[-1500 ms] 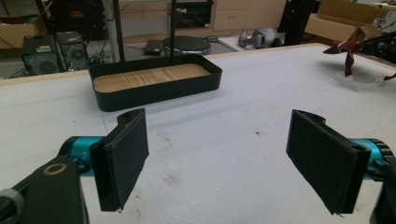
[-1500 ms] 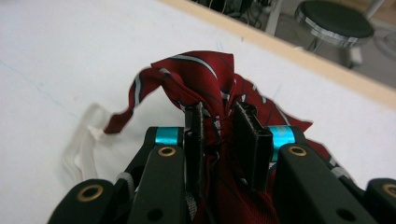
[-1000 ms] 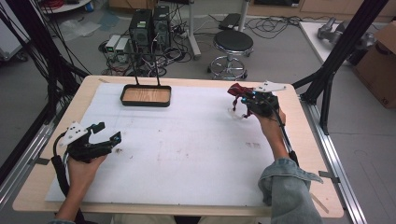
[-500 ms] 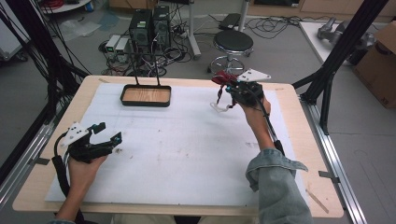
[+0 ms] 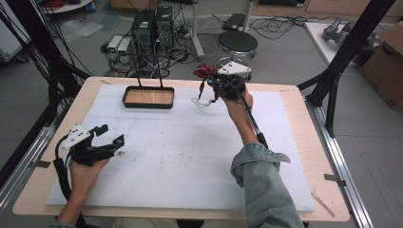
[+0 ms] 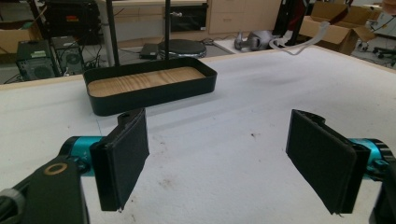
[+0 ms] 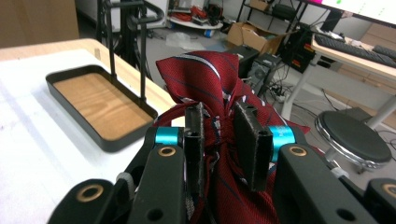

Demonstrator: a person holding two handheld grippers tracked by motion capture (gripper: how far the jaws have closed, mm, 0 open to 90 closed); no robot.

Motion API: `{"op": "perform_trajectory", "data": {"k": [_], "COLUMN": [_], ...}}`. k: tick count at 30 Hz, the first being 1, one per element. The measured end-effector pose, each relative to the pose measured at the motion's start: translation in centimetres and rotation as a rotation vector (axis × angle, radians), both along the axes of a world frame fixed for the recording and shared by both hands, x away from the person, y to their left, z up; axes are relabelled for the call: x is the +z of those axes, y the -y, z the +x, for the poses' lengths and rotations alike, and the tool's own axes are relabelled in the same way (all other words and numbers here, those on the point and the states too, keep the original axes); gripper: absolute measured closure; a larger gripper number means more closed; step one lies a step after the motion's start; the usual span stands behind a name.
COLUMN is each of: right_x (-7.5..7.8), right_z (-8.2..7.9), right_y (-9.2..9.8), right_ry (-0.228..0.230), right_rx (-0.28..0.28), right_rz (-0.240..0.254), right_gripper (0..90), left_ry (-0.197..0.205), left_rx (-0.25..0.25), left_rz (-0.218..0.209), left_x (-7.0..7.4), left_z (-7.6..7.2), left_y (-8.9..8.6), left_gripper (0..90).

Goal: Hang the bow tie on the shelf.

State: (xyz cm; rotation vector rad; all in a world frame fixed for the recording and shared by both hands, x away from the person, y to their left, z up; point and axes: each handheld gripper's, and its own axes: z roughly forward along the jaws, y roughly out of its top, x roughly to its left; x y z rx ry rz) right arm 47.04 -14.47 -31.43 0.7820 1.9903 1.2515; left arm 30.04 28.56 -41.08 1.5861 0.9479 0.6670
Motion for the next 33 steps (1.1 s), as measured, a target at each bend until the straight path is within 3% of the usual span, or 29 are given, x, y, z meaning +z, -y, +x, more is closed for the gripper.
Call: {"op": "perform_trajectory", "data": {"k": [27, 33], "right_x": [1.4, 1.8], "right_z": [2.9, 3.7], "right_y": [-6.0, -8.6], "right_ry": [0.029, 0.047], "right_rx": [0.03, 0.055], "right_rz": [0.096, 0.101], "right_gripper": [73.8, 73.8], "left_ry": [0.006, 0.002], "left_rx": [-0.012, -0.01], "left_rz": [-0.016, -0.022], "left_x": [0.1, 0.0], "left_z": [-0.1, -0.2], "left_y": [-0.1, -0.1], "left_gripper": [21.3, 21.3]}}
